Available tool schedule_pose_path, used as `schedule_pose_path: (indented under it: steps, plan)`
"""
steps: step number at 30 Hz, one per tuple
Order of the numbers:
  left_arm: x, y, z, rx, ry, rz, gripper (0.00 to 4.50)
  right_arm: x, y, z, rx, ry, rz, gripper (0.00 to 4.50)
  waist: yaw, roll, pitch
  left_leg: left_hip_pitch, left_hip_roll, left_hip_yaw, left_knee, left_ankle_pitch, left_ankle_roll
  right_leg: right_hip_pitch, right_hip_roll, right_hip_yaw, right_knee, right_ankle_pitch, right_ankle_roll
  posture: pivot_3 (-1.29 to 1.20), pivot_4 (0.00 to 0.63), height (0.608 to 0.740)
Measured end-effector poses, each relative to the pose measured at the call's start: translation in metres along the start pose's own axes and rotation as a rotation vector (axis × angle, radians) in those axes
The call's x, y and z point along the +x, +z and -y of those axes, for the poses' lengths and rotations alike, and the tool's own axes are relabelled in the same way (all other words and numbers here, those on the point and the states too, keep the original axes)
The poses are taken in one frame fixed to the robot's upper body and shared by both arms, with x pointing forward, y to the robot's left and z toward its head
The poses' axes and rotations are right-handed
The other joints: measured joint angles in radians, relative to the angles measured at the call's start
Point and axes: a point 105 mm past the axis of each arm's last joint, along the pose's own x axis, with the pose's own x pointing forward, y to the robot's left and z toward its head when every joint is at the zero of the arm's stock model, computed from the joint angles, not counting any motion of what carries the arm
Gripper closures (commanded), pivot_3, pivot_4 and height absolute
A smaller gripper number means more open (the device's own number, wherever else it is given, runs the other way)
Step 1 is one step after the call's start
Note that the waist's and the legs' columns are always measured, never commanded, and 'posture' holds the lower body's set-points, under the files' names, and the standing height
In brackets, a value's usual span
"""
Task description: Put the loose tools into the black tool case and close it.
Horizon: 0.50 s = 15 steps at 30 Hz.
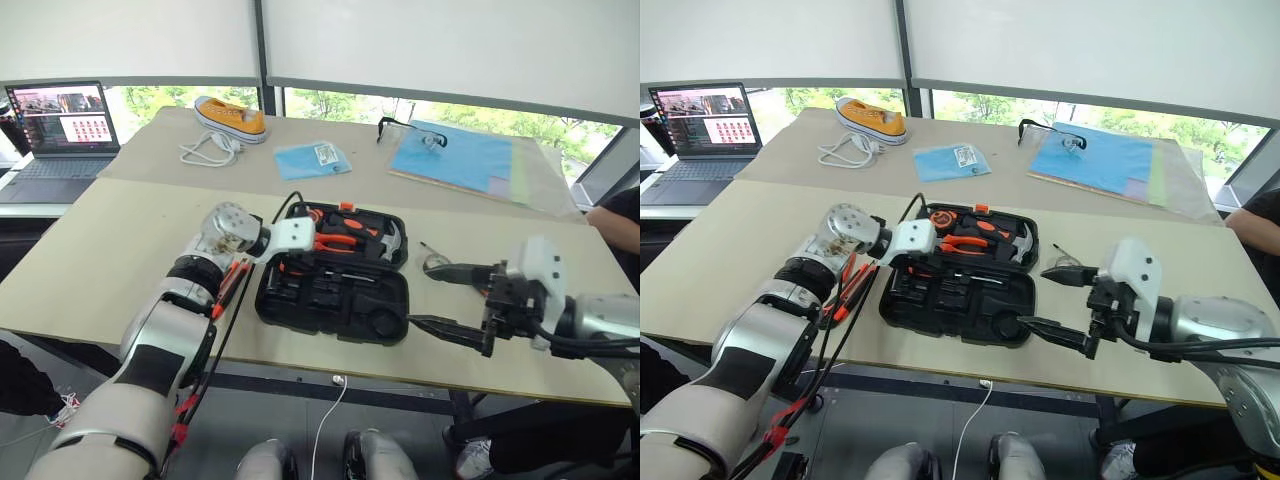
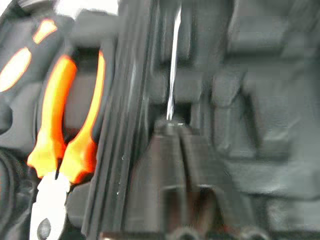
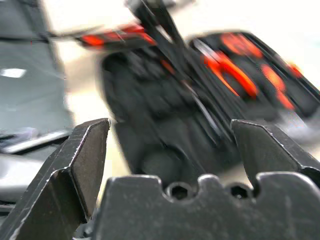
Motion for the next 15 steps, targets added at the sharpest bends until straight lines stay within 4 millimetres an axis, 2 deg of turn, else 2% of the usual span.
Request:
schedule_pose_path:
  steps: [2,4,6,8,9,11,15]
  plan:
    - [-0.02,0.014,0.002,-0.023,-0.001,0.073,2.45,-0.013,-0.021,0.017,0.054,-0.105,-0.072,0.0,-0.003,0.0,0.0,0.001,0.0,0.002,-0.001,0.0,0.0,0.0,0.002,0.0,0.0,0.002,-0.005,0.0,0.15,0.718]
    - [-0.036,0.027,0.01,-0.043,0.003,0.128,1.68,-0.026,-0.045,0.043,0.071,-0.235,-0.165,0.0,-0.009,0.002,-0.001,0.001,-0.001,0.003,-0.001,0.0,0.0,0.0,0.002,0.0,-0.001,0.001,-0.002,0.0,0.15,0.718]
    - [-0.039,0.033,0.018,-0.046,-0.011,0.148,0.98,-0.031,-0.057,0.062,0.065,-0.308,-0.208,0.0,-0.013,0.002,-0.001,0.002,-0.001,0.003,-0.001,0.0,0.0,0.001,0.001,0.001,-0.001,-0.002,0.003,0.0,0.15,0.718]
    - [-0.039,0.037,0.027,-0.061,-0.028,0.173,0.25,-0.027,-0.062,0.084,0.057,-0.362,-0.222,0.0,-0.022,0.003,0.0,0.003,-0.001,0.004,0.0,0.0,0.0,0.002,0.0,0.002,-0.001,-0.002,0.004,0.0,0.15,0.718]
    - [-0.038,0.041,0.033,-0.07,-0.04,0.19,0.08,-0.021,-0.065,0.096,0.044,-0.38,-0.233,0.0,-0.025,0.003,0.0,0.004,-0.001,0.004,0.0,0.001,-0.001,0.003,0.0,0.004,0.0,-0.002,0.004,0.0,0.15,0.718]
    - [-0.038,0.05,0.04,-0.061,-0.053,0.208,0.08,-0.009,-0.073,0.109,0.028,-0.384,-0.273,0.0,-0.027,0.003,0.0,0.006,0.0,0.004,0.0,0.002,-0.004,0.004,-0.001,0.005,0.0,-0.002,0.004,0.0,0.15,0.718]
    - [-0.039,0.06,0.049,-0.044,-0.054,0.222,0.08,0.012,-0.089,0.118,0.048,-0.354,-0.341,0.0,-0.028,0.005,-0.001,0.008,0.002,0.004,-0.003,0.004,-0.007,0.003,-0.001,0.006,0.004,-0.005,-0.001,0.0,0.15,0.718]
